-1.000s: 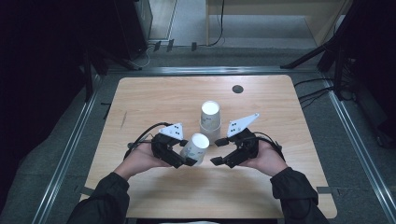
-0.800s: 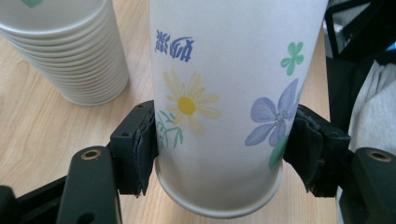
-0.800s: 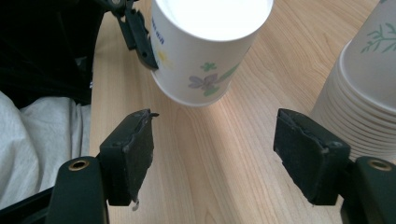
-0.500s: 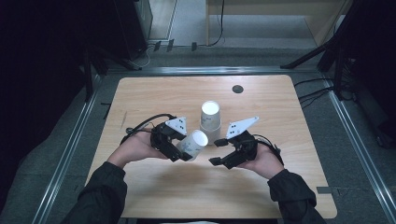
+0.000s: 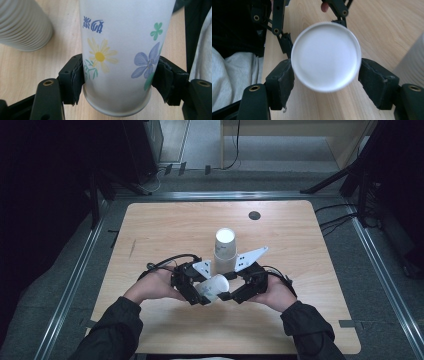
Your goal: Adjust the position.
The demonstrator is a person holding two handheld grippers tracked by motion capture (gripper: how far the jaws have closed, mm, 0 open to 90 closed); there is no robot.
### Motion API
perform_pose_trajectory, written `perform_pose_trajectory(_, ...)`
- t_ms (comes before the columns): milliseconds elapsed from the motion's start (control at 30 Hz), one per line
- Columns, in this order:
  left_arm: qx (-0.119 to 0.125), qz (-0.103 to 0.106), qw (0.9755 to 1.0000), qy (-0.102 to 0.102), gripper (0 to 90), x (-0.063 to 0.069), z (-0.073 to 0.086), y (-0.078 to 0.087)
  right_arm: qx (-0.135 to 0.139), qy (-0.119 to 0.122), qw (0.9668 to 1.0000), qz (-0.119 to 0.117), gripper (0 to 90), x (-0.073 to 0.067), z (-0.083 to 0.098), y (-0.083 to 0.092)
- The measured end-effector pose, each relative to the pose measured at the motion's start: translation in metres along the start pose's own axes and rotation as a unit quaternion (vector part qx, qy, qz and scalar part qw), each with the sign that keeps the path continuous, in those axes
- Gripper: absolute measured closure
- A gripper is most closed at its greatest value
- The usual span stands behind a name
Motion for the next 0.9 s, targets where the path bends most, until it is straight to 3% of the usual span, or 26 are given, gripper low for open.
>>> perform_pose_trajectory(233, -0.005, 0.006, 1.0, -0.002, 31.1, 0.003, -0.001, -0.006, -0.009, 0.005, 0.9999, -0.014, 29.7, -0.002, -0.003, -0.01)
perform_pose_trajectory(500, 0.0, 0.009, 1.0, 0.001, 29.0, 0.002, 0.0, -0.005, -0.009, 0.007, 0.9997, -0.02, 34.5, -0.001, -0.004, -0.01)
perform_pose_trajectory(567, 0.009, 0.014, 0.9998, 0.007, 25.0, 0.002, -0.001, -0.004, -0.005, 0.007, 0.9997, -0.022, 34.4, 0.0, -0.004, -0.009)
perform_pose_trajectory(633, 0.019, 0.014, 0.9995, 0.018, 13.7, 0.001, -0.001, -0.003, 0.0, 0.006, 0.9998, -0.02, 34.4, 0.0, -0.005, -0.006)
perform_pose_trajectory(900, 0.07, 0.025, 0.9962, 0.046, 12.6, -0.006, 0.007, 0.005, 0.026, 0.001, 0.9997, -0.005, 34.3, 0.003, -0.005, 0.013)
Point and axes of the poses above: each handheld gripper's, and its own axes: y roughly backward along the jaws, z roughly out of its underside, x roughly to its right, the point moved 2 cm from there along -y, roughly forward along the jaws, and after that the axes turned 13 degrees about y, right-handed, at the moved point
